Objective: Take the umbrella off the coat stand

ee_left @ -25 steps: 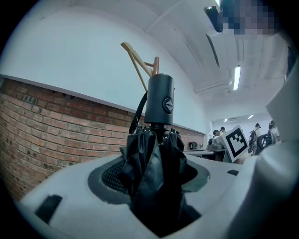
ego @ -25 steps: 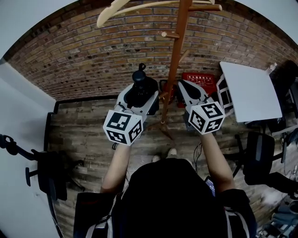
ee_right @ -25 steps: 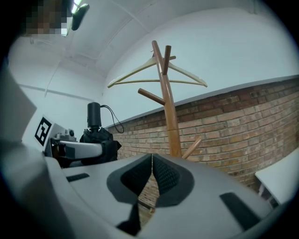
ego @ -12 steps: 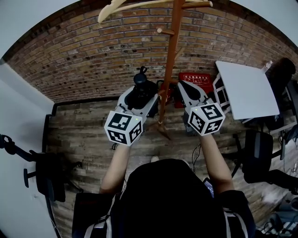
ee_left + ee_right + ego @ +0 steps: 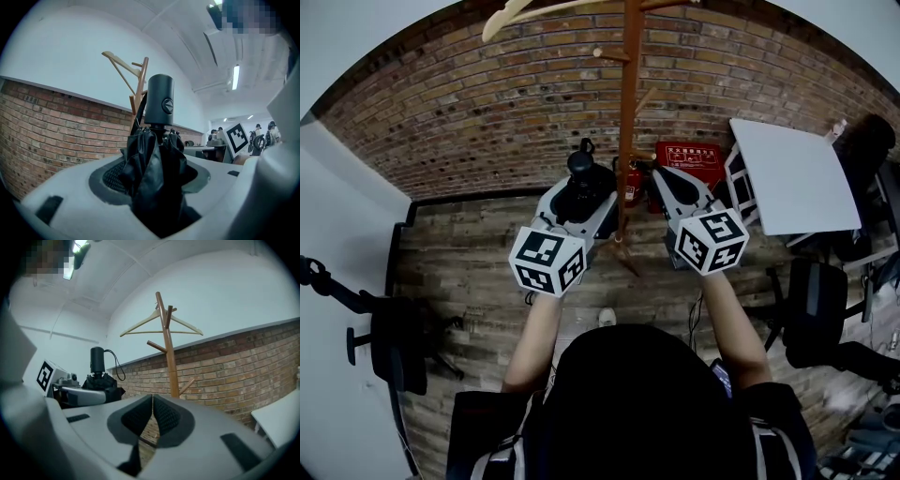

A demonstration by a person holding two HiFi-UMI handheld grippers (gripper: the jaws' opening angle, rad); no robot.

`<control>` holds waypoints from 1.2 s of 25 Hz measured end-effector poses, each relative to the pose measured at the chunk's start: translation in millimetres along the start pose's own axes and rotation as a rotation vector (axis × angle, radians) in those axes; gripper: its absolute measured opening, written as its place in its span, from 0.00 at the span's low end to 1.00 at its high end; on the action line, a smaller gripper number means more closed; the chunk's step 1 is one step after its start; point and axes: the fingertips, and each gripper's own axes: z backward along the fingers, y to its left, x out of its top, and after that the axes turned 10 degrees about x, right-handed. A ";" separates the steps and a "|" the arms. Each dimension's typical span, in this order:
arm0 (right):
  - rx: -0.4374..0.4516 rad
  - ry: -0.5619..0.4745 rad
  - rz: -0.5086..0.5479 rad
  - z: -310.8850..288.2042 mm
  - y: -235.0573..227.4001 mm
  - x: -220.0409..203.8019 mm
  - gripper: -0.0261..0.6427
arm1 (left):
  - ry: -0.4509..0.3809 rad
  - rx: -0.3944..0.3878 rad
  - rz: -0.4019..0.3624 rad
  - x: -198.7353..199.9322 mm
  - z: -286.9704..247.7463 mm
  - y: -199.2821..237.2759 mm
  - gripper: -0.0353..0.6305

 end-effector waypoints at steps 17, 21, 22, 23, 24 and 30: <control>0.049 0.006 -0.026 74.2 20.1 -16.6 0.08 | 0.024 0.056 0.037 -21.0 42.2 -67.3 0.47; 0.062 -0.005 -0.029 90.9 23.3 -18.4 0.08 | 0.021 0.074 0.040 -23.7 50.5 -82.2 0.47; 0.067 -0.008 -0.028 94.5 25.1 -18.5 0.08 | 0.020 0.078 0.041 -24.3 53.1 -85.7 0.47; 0.073 -0.011 -0.024 97.9 27.3 -18.5 0.08 | 0.019 0.083 0.041 -25.0 55.9 -89.0 0.47; 0.079 -0.012 -0.016 101.3 29.8 -18.5 0.08 | 0.019 0.087 0.041 -25.7 58.6 -92.2 0.47; 0.109 -0.009 0.021 116.0 44.1 -20.3 0.08 | 0.019 0.113 0.044 -28.7 76.9 -106.1 0.47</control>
